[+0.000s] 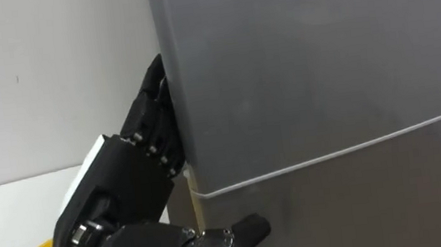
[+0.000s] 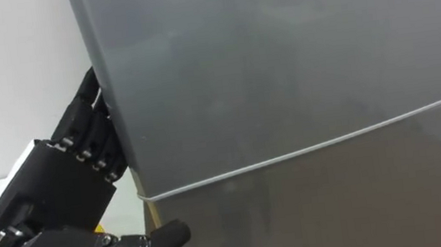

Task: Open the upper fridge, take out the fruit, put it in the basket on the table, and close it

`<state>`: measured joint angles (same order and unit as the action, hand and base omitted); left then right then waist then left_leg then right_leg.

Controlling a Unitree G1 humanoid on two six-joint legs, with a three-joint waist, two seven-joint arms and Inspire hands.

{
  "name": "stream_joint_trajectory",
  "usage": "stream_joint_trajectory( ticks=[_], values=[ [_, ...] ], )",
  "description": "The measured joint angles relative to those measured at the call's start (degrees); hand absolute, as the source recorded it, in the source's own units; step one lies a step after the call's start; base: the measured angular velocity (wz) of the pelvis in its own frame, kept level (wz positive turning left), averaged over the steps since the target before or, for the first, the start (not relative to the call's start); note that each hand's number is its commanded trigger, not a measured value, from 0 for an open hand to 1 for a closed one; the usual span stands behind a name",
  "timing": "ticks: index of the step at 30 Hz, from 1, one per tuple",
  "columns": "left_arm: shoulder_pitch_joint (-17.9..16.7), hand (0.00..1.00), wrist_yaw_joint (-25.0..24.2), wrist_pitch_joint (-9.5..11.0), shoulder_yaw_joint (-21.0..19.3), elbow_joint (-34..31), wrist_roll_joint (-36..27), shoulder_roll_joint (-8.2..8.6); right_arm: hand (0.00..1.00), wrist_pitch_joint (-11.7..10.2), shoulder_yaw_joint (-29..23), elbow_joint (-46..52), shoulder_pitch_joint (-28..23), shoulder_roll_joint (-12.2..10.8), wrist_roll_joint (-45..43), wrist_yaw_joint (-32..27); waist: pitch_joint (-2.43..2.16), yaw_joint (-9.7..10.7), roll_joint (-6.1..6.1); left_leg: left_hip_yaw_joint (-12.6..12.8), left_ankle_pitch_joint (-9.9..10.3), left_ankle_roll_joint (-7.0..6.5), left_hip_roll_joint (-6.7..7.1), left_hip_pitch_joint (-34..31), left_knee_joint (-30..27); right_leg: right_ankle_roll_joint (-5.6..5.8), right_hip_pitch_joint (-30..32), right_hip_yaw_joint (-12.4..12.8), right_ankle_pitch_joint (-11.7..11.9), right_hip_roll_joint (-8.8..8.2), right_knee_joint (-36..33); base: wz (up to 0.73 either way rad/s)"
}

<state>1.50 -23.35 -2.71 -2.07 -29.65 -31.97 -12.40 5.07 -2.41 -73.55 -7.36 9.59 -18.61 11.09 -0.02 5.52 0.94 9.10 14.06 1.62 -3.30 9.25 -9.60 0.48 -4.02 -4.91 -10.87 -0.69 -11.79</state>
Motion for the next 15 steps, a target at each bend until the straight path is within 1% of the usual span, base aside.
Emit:
stream_joint_trajectory(
  ticks=[2, 7, 15],
  values=[
    [0.0, 0.0, -0.18, 0.0, 0.0, 0.0, 0.0, -0.01, 0.0, 0.0, -0.01, -0.01, 0.04, 0.0, -0.16, 0.0, -0.03, 0.0, -0.17, 0.0, 0.0, 0.0, -0.01, 0.06, 0.0, 0.0, -0.02, 0.02, 0.0, 0.0, -0.04, 0.0],
    [0.0, 0.0, -1.18, -0.02, 0.0, 0.0, -0.03, -0.11, 0.0, 0.0, 0.0, -0.07, 0.3, 0.0, -1.24, -0.22, 0.12, -0.01, -0.63, 0.0, 0.0, 0.0, 0.0, 0.2, -0.01, 0.0, 0.08, -0.02, 0.0, -0.01, -0.04, 0.0],
    [0.19, 0.0, -1.5, 0.03, -0.1, -0.03, -0.07, -0.33, 0.0, -0.02, -0.02, -0.38, 0.65, -0.01, -1.72, -1.71, 0.02, 0.0, -0.46, 0.12, 0.0, 0.0, 0.04, -0.01, -0.12, 0.01, 0.46, 0.16, 0.01, -0.04, -0.03, 0.0]
  ],
)
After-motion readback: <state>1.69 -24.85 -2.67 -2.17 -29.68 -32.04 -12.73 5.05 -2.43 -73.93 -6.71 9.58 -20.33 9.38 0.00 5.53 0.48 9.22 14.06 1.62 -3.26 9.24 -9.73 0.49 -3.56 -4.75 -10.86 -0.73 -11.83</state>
